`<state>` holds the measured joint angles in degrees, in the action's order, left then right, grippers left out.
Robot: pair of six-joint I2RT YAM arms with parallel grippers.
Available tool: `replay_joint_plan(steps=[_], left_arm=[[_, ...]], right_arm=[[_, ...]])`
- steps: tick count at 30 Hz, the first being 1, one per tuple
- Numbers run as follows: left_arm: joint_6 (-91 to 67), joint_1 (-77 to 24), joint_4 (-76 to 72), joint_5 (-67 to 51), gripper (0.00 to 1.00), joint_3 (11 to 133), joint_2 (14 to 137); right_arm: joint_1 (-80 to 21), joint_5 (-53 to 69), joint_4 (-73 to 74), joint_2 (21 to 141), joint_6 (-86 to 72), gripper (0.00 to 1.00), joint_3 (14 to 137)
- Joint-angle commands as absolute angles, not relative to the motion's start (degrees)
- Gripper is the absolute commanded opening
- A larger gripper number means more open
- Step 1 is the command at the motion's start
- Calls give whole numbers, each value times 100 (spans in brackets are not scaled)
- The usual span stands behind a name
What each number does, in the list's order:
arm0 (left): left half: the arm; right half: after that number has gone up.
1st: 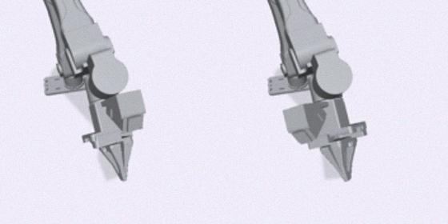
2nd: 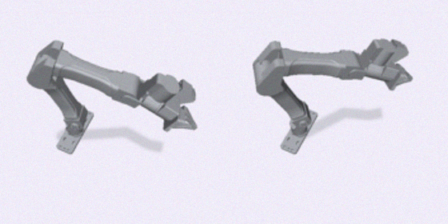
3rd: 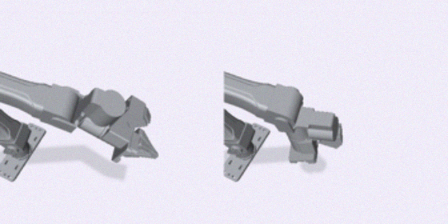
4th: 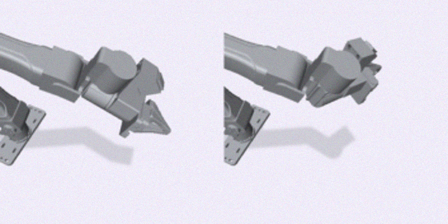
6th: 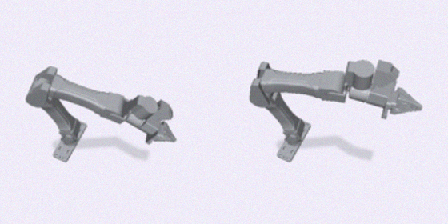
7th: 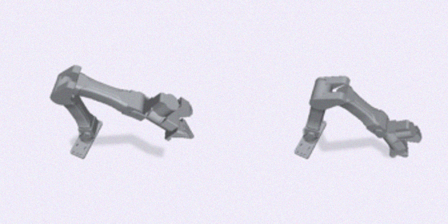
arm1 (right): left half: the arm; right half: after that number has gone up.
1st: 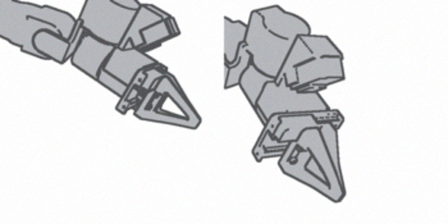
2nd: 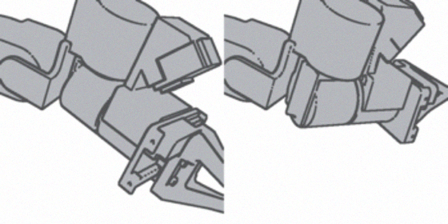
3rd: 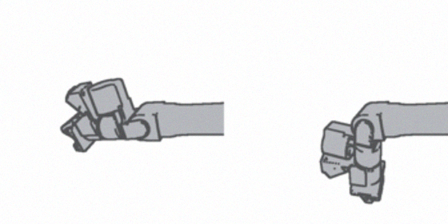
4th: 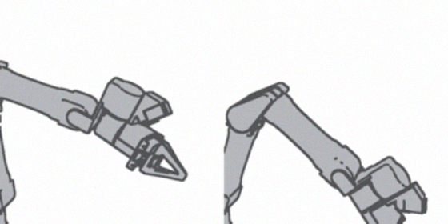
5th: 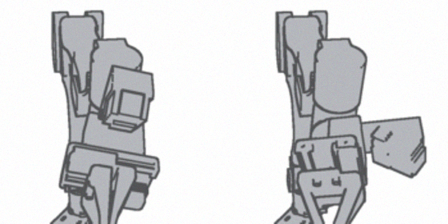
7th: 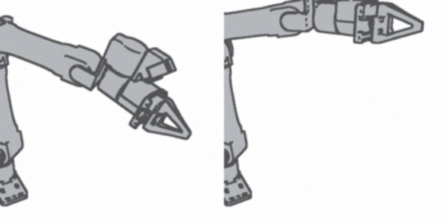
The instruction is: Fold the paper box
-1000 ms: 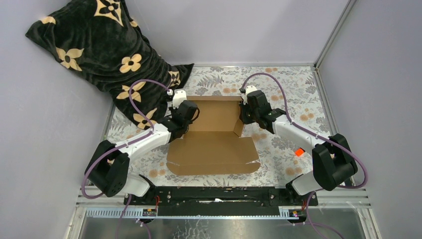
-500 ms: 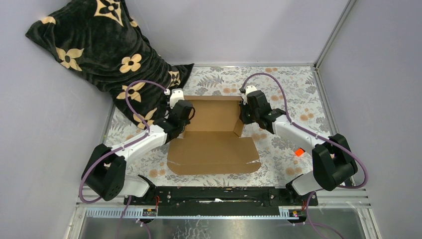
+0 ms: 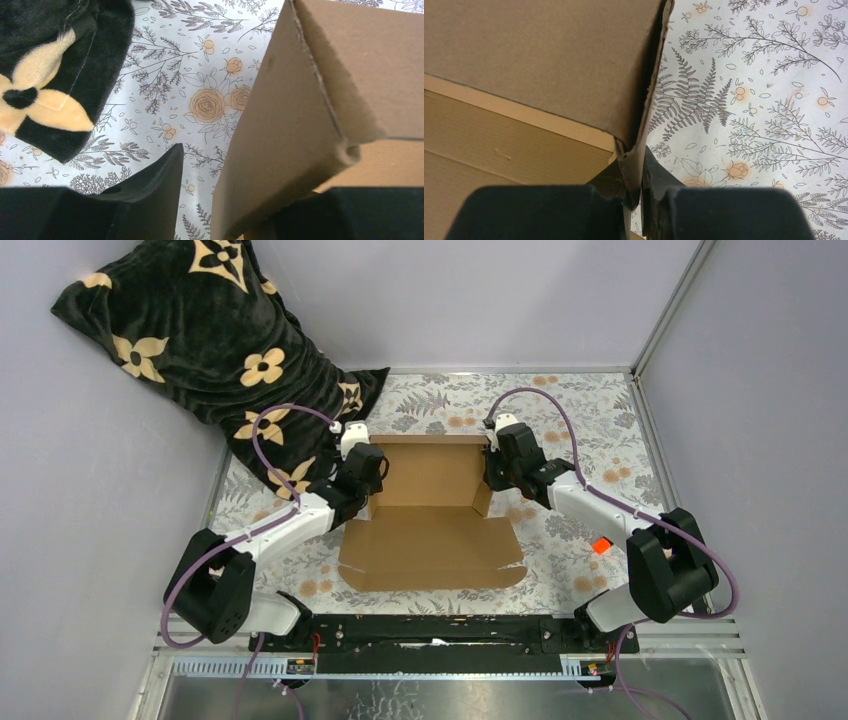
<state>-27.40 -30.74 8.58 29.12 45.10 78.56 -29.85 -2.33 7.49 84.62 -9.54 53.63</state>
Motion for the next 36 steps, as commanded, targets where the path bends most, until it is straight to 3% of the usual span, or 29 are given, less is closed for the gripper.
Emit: replay_joint_plan(steps=[1, 3, 7, 16, 18, 21, 23, 30, 36], left_arm=[[-2740, -2848, 490, 3519, 46, 4408, 7543], [-2618, -2848, 340, 3314, 45, 4342, 7453], [-2509, -2848, 87, 2938, 63, 4188, 7268], [-2480, -2843, -396, 2386, 67, 3931, 7047], [-2479, -2839, -387, 2411, 60, 3926, 7036], [-2452, -2839, -255, 2512, 31, 3991, 7078], [-2460, -2839, -146, 2620, 21, 4030, 7092], [-2483, -2839, -13, 2753, 0, 4038, 7061], [-2593, -2839, 474, 3286, 0, 4275, 7220]], right_arm=[[-2821, -661, 1416, 8540, -810, 0, 5212], [-2821, -660, 1413, 8559, -832, 0, 5203], [-2821, -646, 1389, 8569, -853, 0, 5194], [-2821, -640, 1367, 8596, -861, 0, 5169], [-2821, -648, 1370, 8589, -861, 0, 5159], [-2821, -669, 1369, 8587, -855, 0, 5150], [-2821, -679, 1373, 8587, -857, 0, 5152], [-2817, -833, 1405, 8572, -887, 0, 5150], [-2821, -1097, 1439, 8430, -896, 0, 5148]])
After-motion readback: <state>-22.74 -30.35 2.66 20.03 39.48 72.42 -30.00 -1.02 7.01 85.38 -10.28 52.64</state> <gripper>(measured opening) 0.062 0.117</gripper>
